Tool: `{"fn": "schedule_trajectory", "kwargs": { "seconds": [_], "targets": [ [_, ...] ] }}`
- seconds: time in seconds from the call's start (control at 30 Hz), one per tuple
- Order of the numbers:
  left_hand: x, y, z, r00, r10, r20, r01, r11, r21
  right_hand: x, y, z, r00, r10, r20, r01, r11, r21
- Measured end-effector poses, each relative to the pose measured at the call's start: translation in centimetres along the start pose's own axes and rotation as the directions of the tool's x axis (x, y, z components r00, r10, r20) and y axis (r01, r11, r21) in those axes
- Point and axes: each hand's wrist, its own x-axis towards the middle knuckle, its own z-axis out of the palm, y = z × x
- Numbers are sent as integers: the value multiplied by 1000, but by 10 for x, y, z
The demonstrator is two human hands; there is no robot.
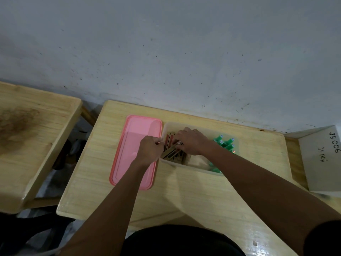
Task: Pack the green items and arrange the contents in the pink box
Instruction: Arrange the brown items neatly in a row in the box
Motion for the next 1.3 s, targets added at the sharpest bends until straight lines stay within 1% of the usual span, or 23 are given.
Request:
{"fn": "schedule_trajectory", "kwargs": {
  "seconds": [0.07,0.17,0.23,0.37,0.43,0.5,0.53,0.67,0.77,0.8,0.87,0.97,1.07,1.17,1.3],
  "targets": [
    [0,0,1,1000,7,-12,-7,1000,3,-1,3,-2,999,-17,43,18,999,-34],
    [0,0,2,1000,3,-21,-3,1000,14,-4,4,1,998,-43,48,45,998,-45],
    [0,1,2,1000,5,-24,-4,999,32,-7,4,3,999,-44,10,44,999,33],
    [1,1,3,1000,0,-29,1,999,42,-18,9,2,996,13,-89,10,968,252],
    [1,2,4,1000,-7,-30,9,999,52,-22,10,1,989,97,-109,-41,902,430],
    [1,2,4,999,-4,-38,7,998,60,-25,9,2,976,191,-104,-85,774,627],
    [1,2,4,999,-3,-39,5,998,58,-25,8,2,970,223,-101,-92,716,692],
    [1,0,4,999,12,-30,-10,998,68,-26,6,6,952,300,-61,-117,540,833],
    [1,0,3,999,31,-22,-29,996,89,-26,5,9,950,311,-31,-124,467,875],
    [1,0,3,999,34,-19,-32,995,89,-26,4,10,953,300,-37,-112,463,880],
    [1,0,3,999,30,-20,-28,996,84,-28,4,10,959,273,-73,-74,491,868],
    [1,-1,3,999,38,-29,-35,996,85,-30,5,10,969,235,-82,-51,508,860],
    [0,1,3,998,56,-31,-53,993,105,-30,5,7,957,285,-50,-102,494,863],
    [0,2,3,998,56,-43,-51,994,99,-26,3,7,923,384,-29,-154,435,887],
    [1,0,4,998,50,-44,-46,995,92,-25,-4,6,898,439,20,-165,294,942]
  ]
}}
